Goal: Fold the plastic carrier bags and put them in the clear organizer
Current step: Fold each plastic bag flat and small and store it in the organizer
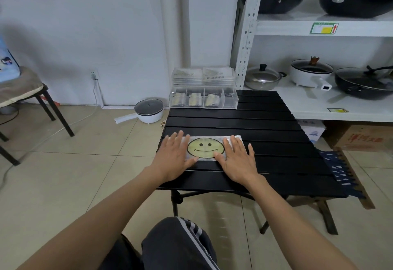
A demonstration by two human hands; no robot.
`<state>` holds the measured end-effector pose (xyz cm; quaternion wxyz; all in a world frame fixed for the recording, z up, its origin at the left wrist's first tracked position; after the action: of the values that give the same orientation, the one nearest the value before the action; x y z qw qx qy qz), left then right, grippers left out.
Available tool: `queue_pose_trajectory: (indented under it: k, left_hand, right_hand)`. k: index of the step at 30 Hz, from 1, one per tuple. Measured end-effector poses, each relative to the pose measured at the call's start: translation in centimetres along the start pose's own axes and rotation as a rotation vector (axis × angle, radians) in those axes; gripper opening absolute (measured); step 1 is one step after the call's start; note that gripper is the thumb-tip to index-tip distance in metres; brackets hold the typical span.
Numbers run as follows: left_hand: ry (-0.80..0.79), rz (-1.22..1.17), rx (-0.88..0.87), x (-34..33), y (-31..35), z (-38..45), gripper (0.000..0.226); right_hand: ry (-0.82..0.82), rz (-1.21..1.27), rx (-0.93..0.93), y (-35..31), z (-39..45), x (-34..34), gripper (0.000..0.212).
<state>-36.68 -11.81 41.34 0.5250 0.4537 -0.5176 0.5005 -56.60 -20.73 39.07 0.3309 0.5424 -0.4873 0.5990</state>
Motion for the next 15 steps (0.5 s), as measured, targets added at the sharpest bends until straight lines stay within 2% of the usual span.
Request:
queue_pose_trajectory:
  k: [3, 6, 8, 10, 15]
  left_hand:
    - [0.037, 0.117, -0.291, 0.6, 1.9, 0.3, 0.060]
    - [0.011, 0.323, -0.419, 1.3, 3.4, 1.3, 0.040]
    - [-0.060, 0.441, -0.440, 1.6, 4.2, 1.9, 0.033]
    - [-0.104, 0.506, -0.428, 1.6, 4.5, 2.4, 0.035]
    - [-0.092, 0.543, -0.386, 2.2, 5.3, 3.2, 0.038]
  right_hand:
    - [-0.005, -0.008, -0.007, -0.1, 0.0, 0.1, 0.063]
    - [0.006, -0.018, -0.013, -0.1, 0.0, 0.1, 0.061]
    - [0.004, -0.019, -0.014, -0.1, 0.0, 0.1, 0.059]
    - [0.003, -0.018, -0.013, 0.0, 0.1, 0.2, 0.058]
    - [0.014, -0.020, -0.009, -0.1, 0.0, 0.2, 0.057]
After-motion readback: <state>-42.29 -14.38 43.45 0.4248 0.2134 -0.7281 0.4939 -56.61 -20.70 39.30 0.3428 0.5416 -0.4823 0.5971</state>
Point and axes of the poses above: each hand's wrist, its own z-axis towards the middle knuckle, its own x-axis out of the back of the hand, y = z × x, the point moved 1 cm from there along z, towards the middle knuckle, and after that the axes turned 10 degrees about -x, right-handed, at the moved point
